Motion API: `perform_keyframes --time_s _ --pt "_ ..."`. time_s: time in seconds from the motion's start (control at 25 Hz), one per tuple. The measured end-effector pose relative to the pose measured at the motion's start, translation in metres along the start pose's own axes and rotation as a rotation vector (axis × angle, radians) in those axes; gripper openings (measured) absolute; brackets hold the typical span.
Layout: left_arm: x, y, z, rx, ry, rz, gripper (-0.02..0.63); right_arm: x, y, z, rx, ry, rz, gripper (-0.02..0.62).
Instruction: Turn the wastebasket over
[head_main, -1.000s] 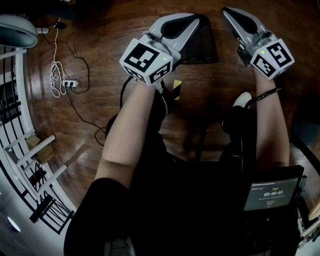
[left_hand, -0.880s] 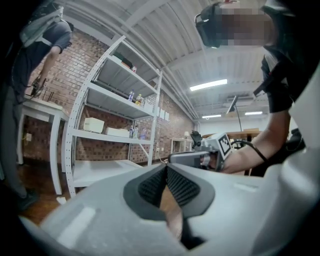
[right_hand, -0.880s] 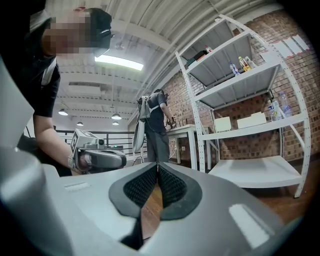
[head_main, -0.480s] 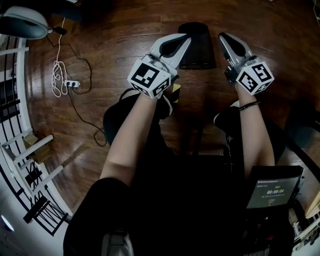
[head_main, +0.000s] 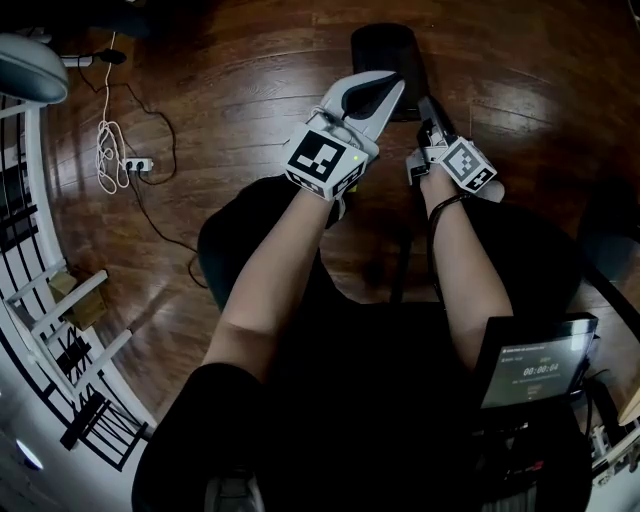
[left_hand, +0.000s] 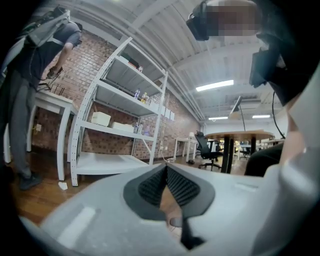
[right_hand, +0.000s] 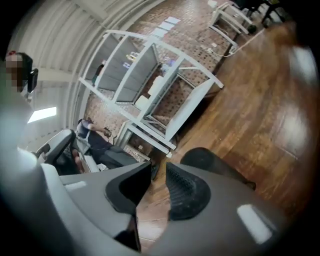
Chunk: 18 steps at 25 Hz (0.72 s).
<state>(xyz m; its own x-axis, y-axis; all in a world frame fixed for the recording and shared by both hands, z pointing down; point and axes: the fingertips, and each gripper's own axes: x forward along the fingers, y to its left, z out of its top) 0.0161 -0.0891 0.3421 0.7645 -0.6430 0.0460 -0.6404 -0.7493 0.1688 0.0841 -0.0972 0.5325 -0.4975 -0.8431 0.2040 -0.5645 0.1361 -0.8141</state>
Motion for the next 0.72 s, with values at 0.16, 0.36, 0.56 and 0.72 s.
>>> perform_keyframes --time_s 0.16,0.36,0.56,0.72 --pt "0.007 0.003 -0.001 -0.012 -0.015 0.006 0.000 -0.006 -0.045 -0.035 0.229 -0.043 -0.118 0.117" --pt "0.010 0.008 0.011 -0.022 -0.053 0.018 0.000 -0.011 -0.077 -0.076 0.362 -0.041 -0.214 0.158" --pt "0.015 0.018 0.017 -0.041 -0.066 0.052 0.000 -0.010 -0.092 -0.096 0.425 -0.044 -0.254 0.166" --pt "0.019 0.020 0.016 -0.051 -0.068 0.061 0.000 -0.001 -0.103 -0.100 0.462 -0.057 -0.255 0.176"
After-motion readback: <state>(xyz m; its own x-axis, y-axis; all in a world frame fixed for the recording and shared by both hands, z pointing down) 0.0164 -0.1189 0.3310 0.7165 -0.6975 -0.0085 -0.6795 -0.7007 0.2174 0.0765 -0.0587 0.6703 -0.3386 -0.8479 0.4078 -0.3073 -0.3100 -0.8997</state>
